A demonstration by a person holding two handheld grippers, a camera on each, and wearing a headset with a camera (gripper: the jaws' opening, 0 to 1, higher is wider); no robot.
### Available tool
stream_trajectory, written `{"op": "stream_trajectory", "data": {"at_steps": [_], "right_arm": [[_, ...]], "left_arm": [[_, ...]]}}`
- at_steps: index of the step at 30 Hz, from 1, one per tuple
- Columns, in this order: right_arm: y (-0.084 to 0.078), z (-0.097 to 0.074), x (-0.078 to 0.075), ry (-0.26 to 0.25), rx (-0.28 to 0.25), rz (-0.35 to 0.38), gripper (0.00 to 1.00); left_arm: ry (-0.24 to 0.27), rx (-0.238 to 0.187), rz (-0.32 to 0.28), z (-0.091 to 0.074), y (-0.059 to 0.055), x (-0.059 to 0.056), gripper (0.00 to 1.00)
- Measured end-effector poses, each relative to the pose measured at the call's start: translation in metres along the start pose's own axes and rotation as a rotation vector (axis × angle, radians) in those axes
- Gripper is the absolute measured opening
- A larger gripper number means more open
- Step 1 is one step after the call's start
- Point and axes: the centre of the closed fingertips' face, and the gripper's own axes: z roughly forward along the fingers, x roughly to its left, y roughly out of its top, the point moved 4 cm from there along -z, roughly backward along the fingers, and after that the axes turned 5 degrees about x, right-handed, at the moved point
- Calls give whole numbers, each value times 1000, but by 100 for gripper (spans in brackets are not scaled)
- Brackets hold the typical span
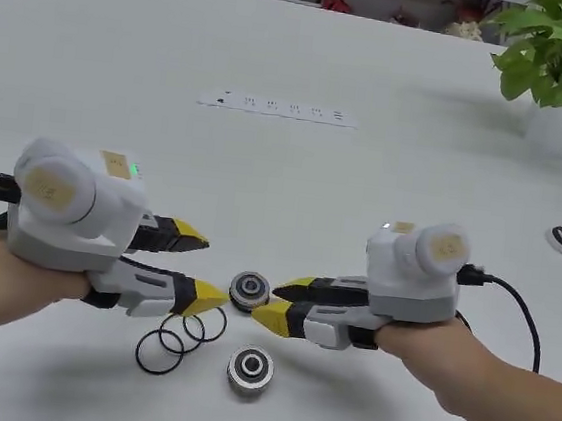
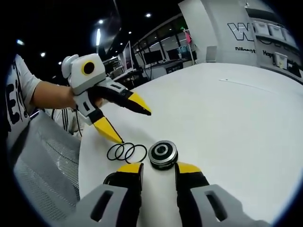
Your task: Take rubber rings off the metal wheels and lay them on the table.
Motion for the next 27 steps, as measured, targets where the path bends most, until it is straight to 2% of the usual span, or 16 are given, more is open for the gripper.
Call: {"op": "stream_trajectory", "data": {"at_steps": [27], "right_arm": [[-2, 7, -7, -26, -1, -76, 16]], "left_arm": [[-51, 46, -1, 36, -1, -4, 31]]}}
